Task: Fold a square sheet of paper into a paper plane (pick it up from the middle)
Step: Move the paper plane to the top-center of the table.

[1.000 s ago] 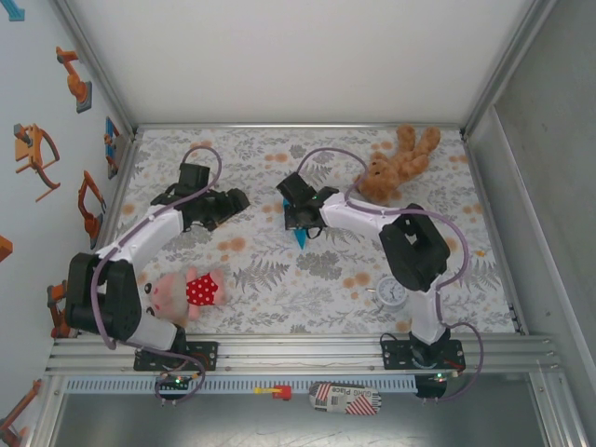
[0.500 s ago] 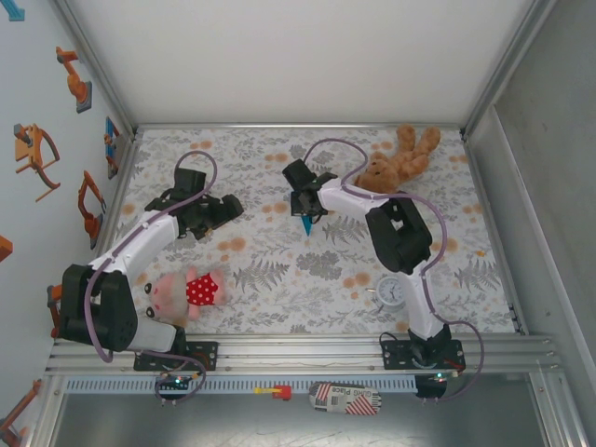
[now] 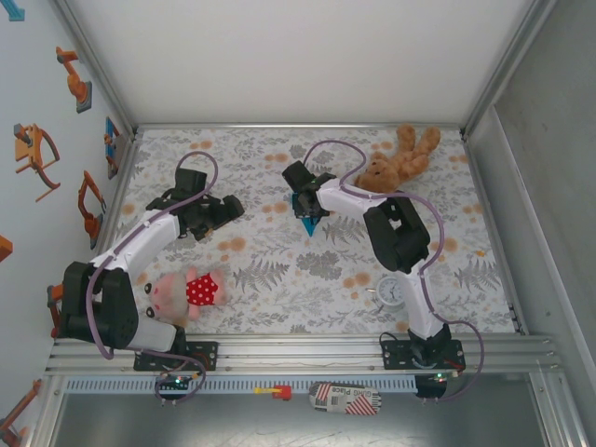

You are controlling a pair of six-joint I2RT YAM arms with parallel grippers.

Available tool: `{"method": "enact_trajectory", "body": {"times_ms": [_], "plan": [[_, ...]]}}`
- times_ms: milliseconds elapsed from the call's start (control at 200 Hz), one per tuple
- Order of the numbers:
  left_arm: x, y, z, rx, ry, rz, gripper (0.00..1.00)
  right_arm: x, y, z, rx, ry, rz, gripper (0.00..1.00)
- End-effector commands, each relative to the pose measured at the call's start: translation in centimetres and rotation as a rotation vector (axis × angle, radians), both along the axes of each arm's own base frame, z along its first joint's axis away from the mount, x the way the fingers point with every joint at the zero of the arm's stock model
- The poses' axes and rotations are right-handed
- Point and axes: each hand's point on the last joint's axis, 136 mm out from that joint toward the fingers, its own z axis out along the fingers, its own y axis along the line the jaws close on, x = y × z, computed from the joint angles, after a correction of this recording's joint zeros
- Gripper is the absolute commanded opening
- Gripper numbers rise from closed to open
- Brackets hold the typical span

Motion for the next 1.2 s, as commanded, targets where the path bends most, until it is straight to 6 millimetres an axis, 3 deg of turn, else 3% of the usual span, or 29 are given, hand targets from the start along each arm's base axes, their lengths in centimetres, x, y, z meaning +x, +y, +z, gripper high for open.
{"method": "enact_trajectory", "body": {"times_ms": [0,396,666,901,1067,1197], "plan": [[-0.5,0.0,-0.9,0.007,0.032,-0.024,0.93,-0.3,-0.8,-1.6,-0.059,0.017,-0.006,0.21],[-0.5,-0.1,-1.4,0.003,0.045,-0.025,0.95,-0.2,-1.7,-4.2,-0.076,-0.004,-0.061,0.24],[-0.4,-0.1,-1.1,0.002,0.032,-0.026,0.99,0.8,-1.4,-3.7,-0.065,-0.06,-0.053,0.37],[-0.5,0.0,-1.0,0.007,0.026,-0.022,0.96,1.4,-1.3,-4.0,-0.065,-0.063,-0.054,0.36],[-0.5,0.0,-1.0,0.005,0.026,-0.021,0.96,1.9,-1.1,-3.1,-0.061,-0.083,-0.05,0.36],[-0.3,0.0,-0.4,0.002,0.012,-0.013,0.96,2.5,-0.5,-0.6,-0.028,-0.117,-0.033,0.36]]}}
